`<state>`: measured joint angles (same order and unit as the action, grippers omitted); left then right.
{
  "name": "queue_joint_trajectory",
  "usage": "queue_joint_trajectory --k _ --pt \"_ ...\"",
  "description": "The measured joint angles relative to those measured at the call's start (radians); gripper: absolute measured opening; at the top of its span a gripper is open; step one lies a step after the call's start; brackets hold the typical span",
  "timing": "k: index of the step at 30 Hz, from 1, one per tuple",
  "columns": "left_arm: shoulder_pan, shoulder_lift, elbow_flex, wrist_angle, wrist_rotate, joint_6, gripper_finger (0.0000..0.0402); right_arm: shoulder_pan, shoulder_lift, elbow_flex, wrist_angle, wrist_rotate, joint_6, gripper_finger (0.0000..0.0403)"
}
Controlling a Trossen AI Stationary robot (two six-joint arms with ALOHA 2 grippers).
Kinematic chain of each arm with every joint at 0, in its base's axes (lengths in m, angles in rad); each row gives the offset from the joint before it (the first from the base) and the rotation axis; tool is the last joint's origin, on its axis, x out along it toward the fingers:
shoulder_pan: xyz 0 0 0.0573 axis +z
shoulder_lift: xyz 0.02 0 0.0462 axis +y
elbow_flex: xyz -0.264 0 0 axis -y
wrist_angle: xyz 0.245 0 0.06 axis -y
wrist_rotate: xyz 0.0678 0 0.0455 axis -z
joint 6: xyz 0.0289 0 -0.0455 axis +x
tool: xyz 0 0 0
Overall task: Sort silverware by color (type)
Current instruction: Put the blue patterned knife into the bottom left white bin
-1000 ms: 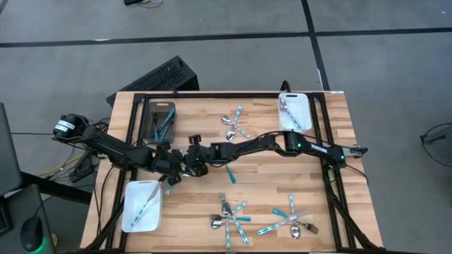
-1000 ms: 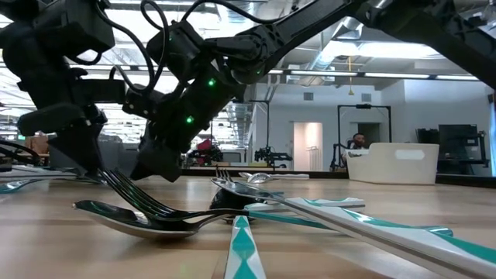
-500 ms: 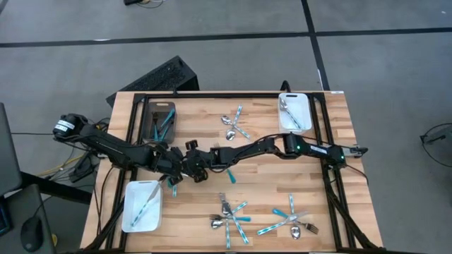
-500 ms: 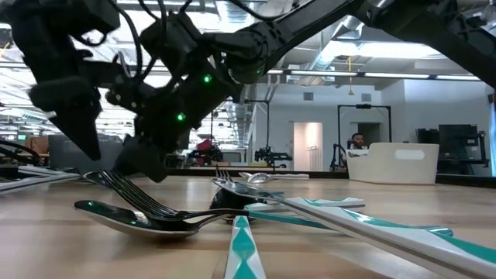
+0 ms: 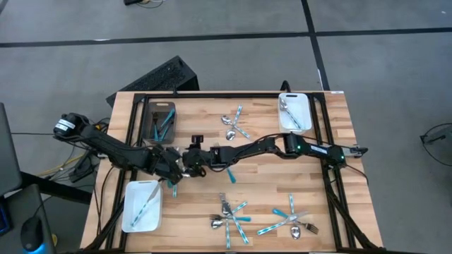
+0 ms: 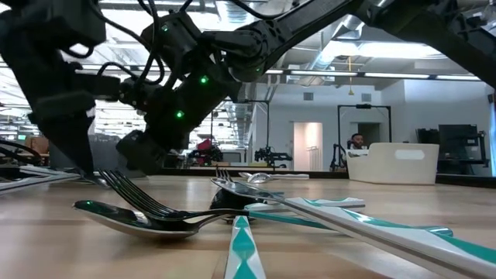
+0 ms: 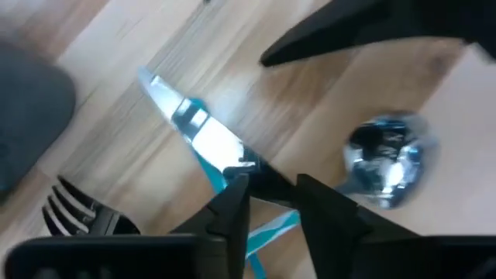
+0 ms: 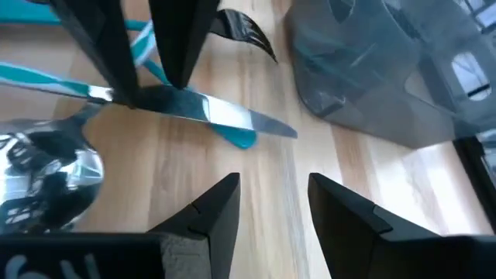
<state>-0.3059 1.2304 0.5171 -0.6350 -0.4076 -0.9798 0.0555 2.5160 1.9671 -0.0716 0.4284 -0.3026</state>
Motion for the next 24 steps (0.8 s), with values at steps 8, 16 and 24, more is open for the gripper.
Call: queue_joint_trajectory --k 8,16,24 --pt "0.023 -0.001 -0.05 0.149 0.014 0.073 0.0107 0.004 0.0 0.0 -0.004 -0.008 0.017 0.0179" --pt "0.022 -0.001 -0.051 0.185 0.077 0.165 0.0007 0.002 -0.003 0.0 -0.019 -0.07 -0.044 0.0179" --pt "0.021 -0.001 -0.053 0.203 0.108 0.257 0.0001 0.003 0.002 0.0 -0.048 -0.171 -0.157 0.0179"
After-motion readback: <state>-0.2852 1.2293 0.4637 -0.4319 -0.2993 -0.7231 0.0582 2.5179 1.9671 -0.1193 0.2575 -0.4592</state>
